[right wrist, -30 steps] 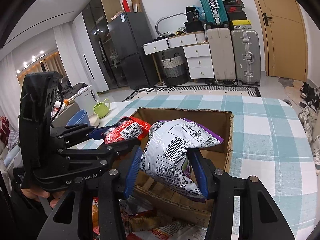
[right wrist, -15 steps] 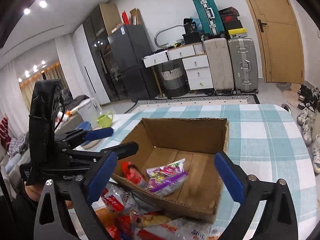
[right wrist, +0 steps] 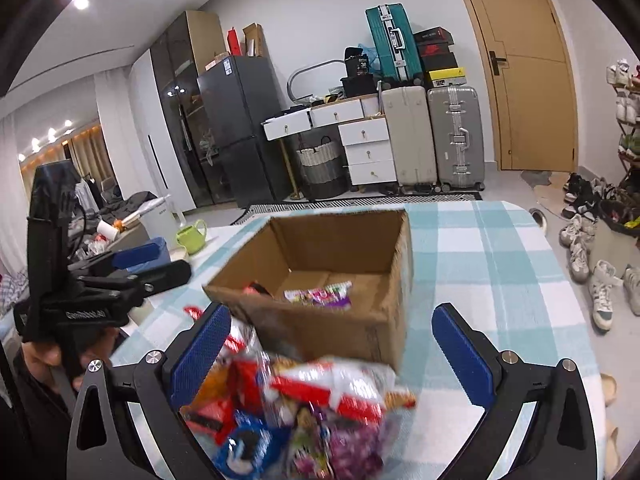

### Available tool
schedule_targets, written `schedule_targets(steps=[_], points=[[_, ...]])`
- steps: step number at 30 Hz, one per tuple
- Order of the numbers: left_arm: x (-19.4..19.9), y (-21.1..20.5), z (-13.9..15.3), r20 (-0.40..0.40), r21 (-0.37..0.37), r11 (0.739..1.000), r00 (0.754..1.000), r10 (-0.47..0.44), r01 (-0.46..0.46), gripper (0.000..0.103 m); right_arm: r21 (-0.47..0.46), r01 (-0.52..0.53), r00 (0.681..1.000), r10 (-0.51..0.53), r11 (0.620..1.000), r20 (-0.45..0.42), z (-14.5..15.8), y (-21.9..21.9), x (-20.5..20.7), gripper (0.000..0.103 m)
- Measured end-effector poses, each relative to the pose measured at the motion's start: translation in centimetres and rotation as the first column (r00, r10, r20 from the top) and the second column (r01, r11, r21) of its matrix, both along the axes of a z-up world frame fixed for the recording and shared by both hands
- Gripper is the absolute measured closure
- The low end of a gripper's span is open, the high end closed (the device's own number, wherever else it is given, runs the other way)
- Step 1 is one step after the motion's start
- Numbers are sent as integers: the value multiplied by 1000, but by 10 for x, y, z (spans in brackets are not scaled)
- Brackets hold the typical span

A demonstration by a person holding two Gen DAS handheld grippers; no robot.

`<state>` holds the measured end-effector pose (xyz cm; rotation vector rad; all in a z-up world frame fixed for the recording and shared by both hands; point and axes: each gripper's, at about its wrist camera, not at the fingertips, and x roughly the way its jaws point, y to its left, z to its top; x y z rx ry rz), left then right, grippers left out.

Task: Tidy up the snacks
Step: 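Return both tools to the snack pile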

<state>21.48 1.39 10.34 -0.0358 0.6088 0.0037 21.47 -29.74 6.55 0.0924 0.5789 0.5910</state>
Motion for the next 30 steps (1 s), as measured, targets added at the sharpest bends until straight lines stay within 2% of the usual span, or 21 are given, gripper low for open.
schedule_targets(steps=[11,16,26,30], points=[[-64,5,-31,-29,-19,1000,999,23,-23,1,-57,5,1000,-6,998,-19,-24,-10,-33,1],[-80,3,-43,-56,-48,999,998,10,-12,1,-66,-7,997,2,998,-72,-38,-10,-35,1],[-84,-4,-56,-107,-32,999,994,-14,11,1,-128,-25,982,1,991,-188,-66,4,-26,1],[-81,-8,-63,-140,-29,999,990,-22,18,1,-112,-34,969,6,993,-246,-78,8,-21,1]])
